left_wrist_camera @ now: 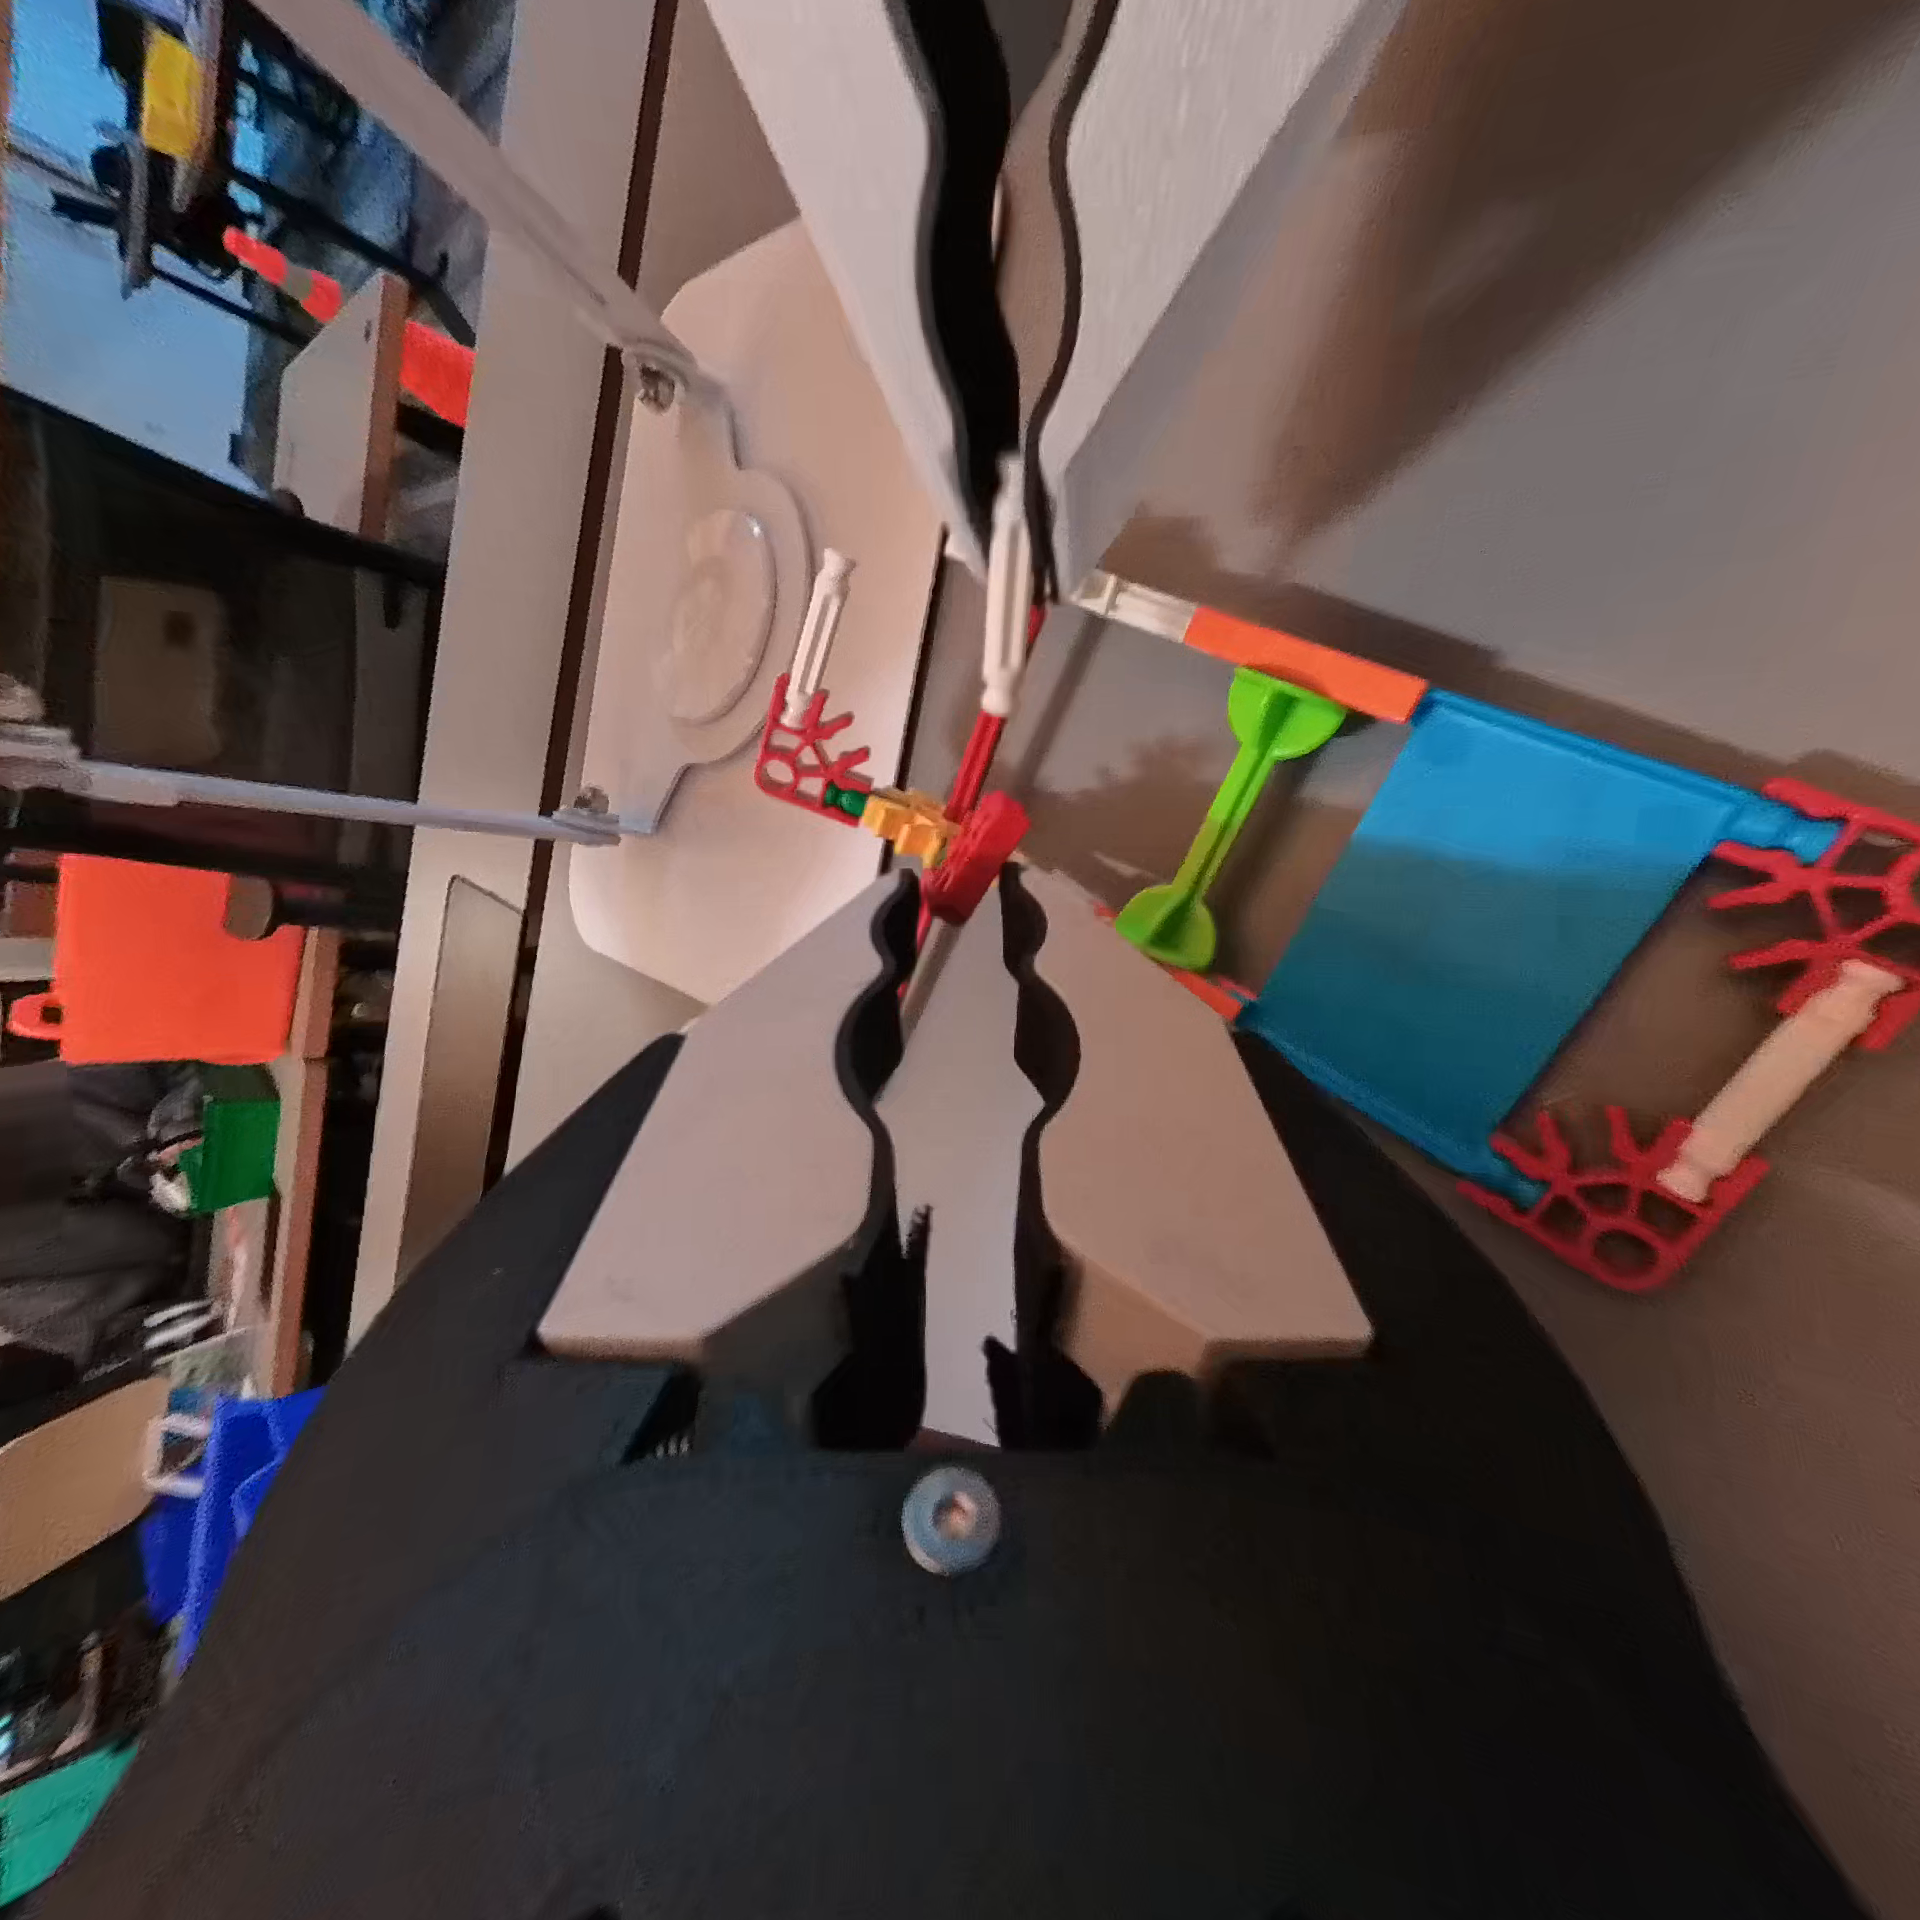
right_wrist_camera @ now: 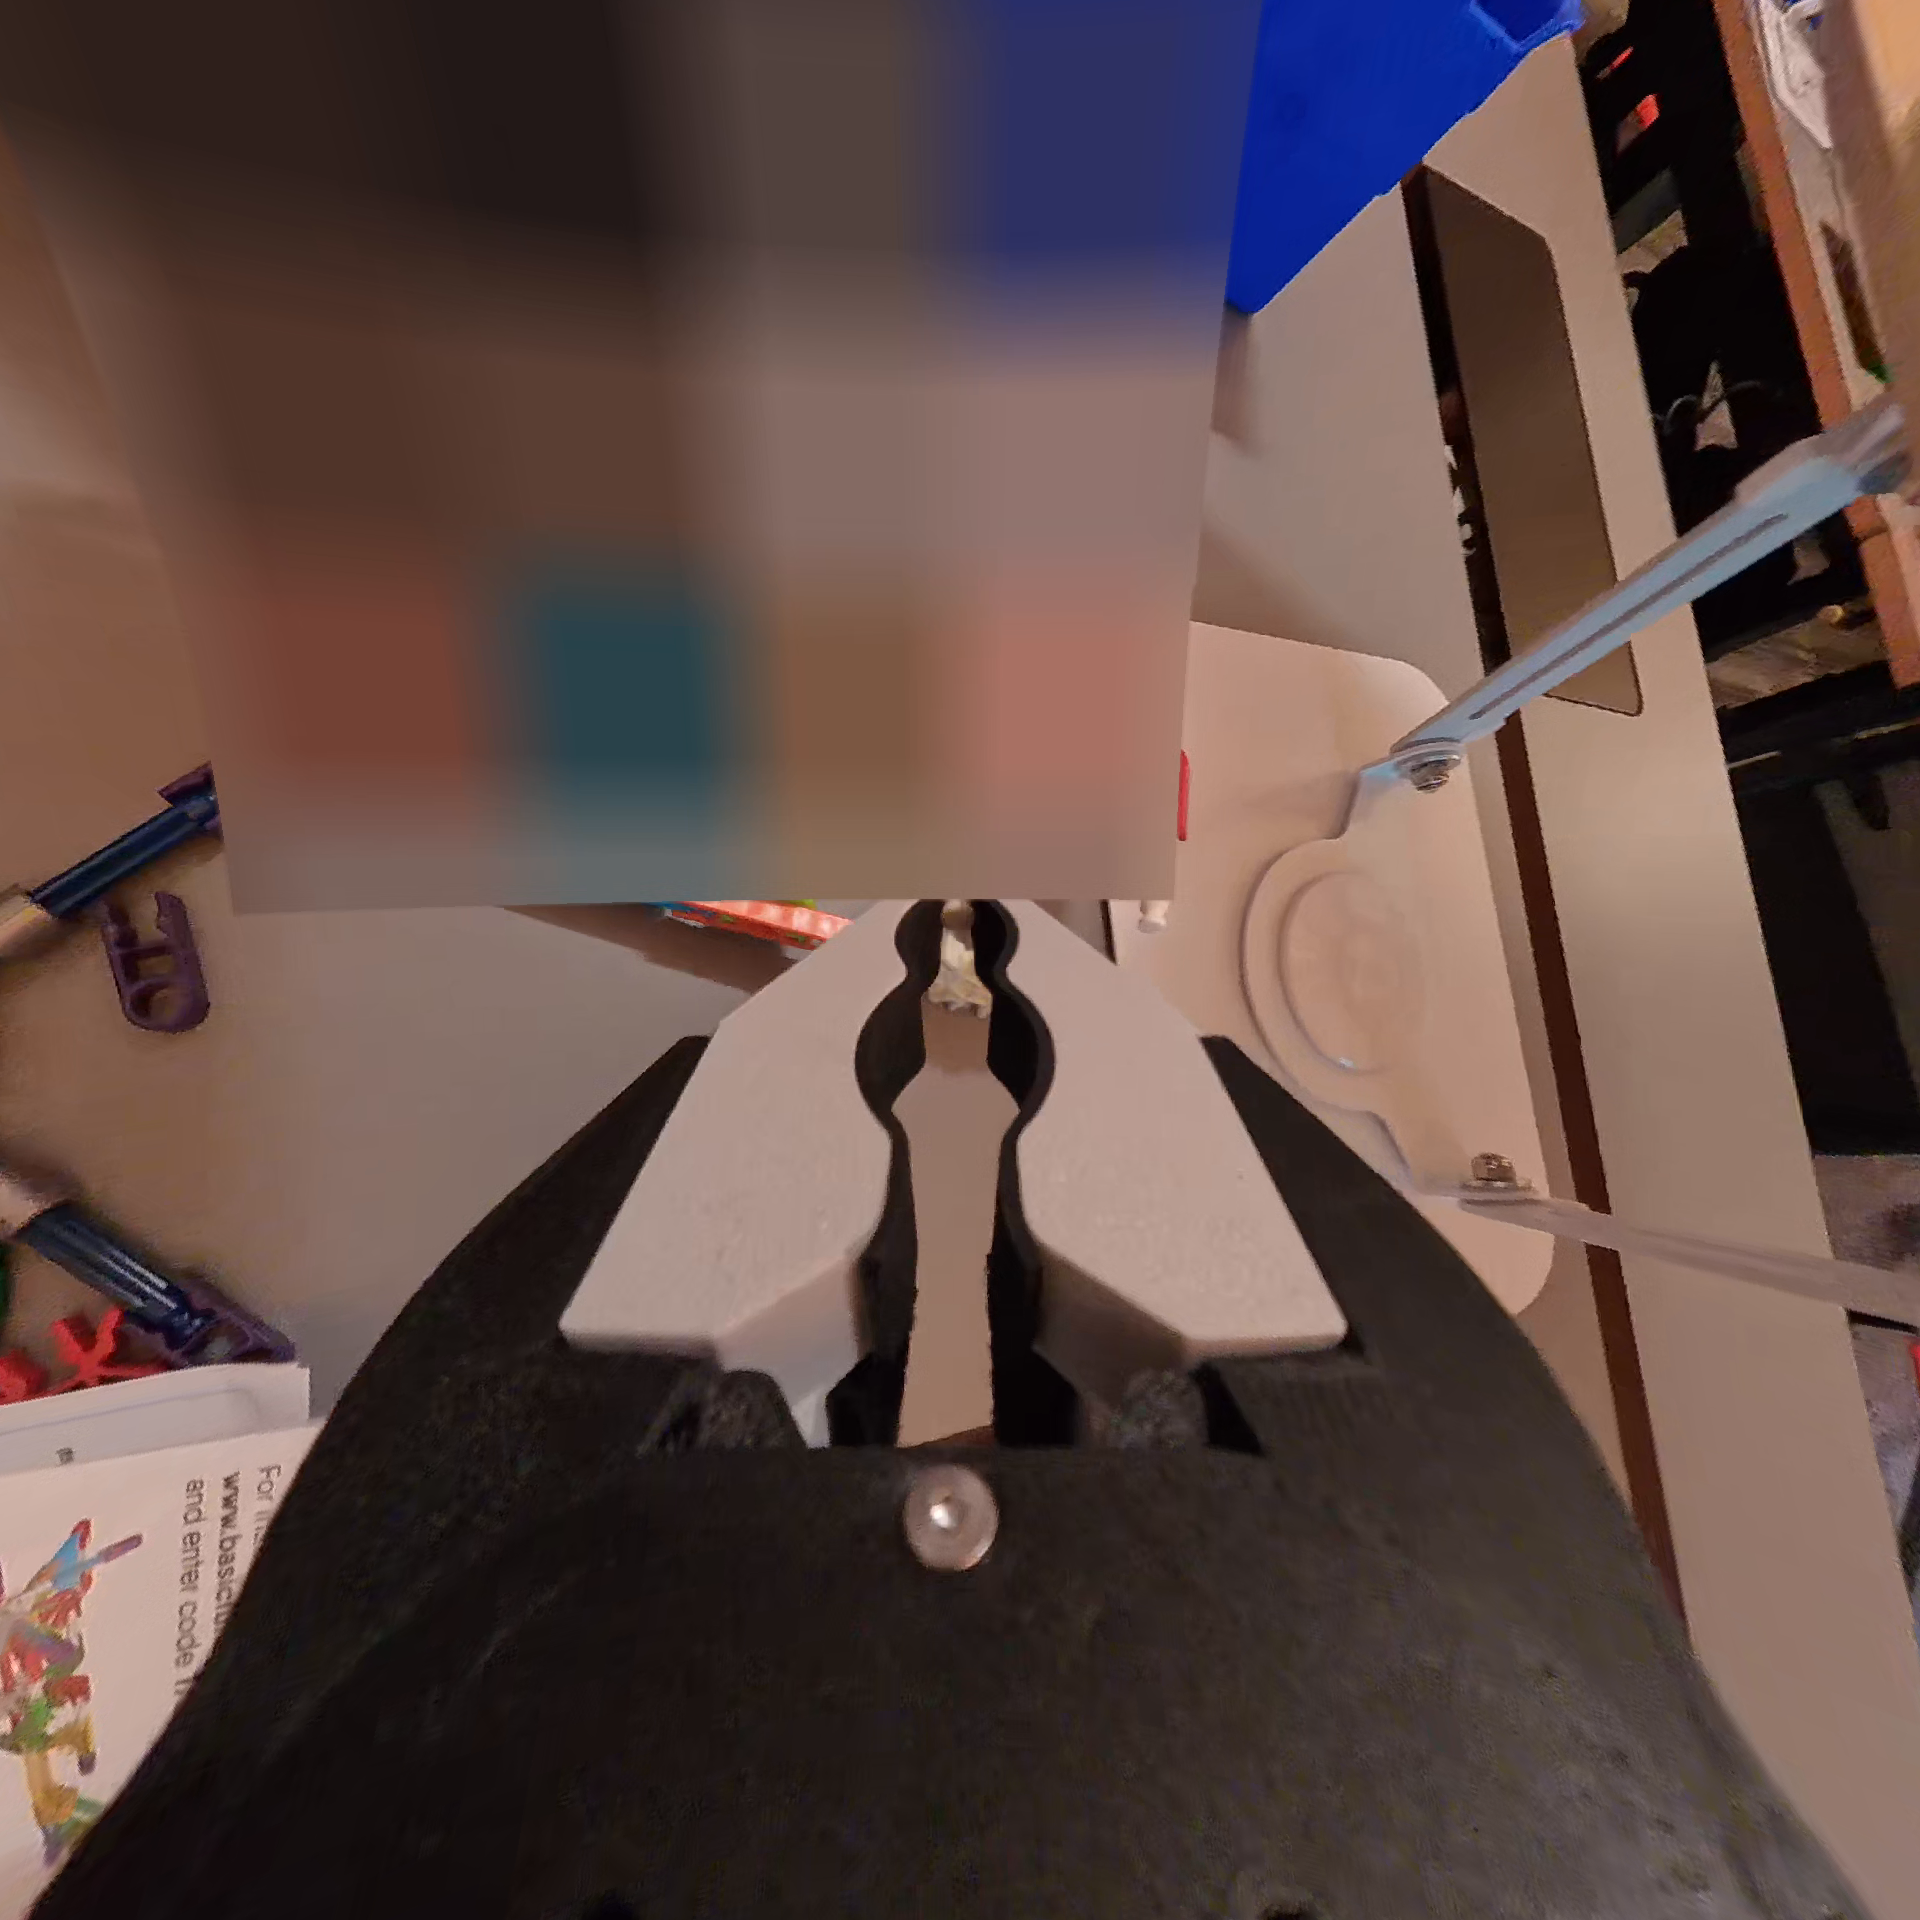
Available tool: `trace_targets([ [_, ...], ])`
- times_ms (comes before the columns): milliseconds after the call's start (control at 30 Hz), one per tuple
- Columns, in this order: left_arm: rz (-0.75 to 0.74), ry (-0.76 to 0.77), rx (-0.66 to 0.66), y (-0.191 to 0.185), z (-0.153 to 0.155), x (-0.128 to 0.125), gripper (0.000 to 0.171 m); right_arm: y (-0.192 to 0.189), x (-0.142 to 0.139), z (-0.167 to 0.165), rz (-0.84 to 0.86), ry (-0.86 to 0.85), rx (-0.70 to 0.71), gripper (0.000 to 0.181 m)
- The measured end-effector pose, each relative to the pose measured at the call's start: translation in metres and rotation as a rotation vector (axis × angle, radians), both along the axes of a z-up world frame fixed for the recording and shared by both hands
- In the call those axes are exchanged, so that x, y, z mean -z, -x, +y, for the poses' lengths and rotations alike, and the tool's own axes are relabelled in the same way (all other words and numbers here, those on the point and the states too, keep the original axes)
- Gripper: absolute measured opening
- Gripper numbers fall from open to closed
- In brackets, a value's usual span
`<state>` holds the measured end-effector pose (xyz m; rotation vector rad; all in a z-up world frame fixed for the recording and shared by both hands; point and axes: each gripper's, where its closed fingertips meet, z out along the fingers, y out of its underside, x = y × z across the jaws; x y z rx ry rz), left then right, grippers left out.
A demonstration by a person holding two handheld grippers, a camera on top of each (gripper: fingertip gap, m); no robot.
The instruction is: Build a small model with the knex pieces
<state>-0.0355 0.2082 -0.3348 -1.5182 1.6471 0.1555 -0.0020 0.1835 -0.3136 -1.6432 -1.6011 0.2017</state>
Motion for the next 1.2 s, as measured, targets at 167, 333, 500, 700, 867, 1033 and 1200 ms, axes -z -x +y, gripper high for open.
trace_targets([
  [167,-0.025,0.016,-0.013,-0.002,0.004,0.001,0.009,0.002,0.006,0.002,0.007,0.010,0.004,0.003],
  [333,-0.121,0.152,-0.061,-0.008,0.000,0.000,0.006,0.004,0.008,0.002,0.033,0.025,0.003,0.003],
  [500,-0.239,0.365,-0.115,-0.013,-0.007,0.000,0.006,0.006,0.006,0.000,0.036,0.023,-0.013,0.002],
  [700,-0.239,0.308,-0.064,-0.015,-0.008,-0.001,0.008,0.002,0.002,0.002,0.058,0.043,-0.006,0.002],
  [867,-0.205,0.191,-0.021,-0.018,-0.007,-0.006,0.006,0.005,0.003,0.001,0.048,0.041,-0.015,0.003],
  [1033,-0.178,0.149,-0.020,-0.017,-0.006,-0.005,0.004,0.006,0.003,0.004,0.042,0.024,-0.002,0.002],
  [1200,-0.175,0.183,0.003,-0.017,-0.011,-0.004,0.016,0.008,0.006,0.004,0.030,0.026,0.000,0.002],
])
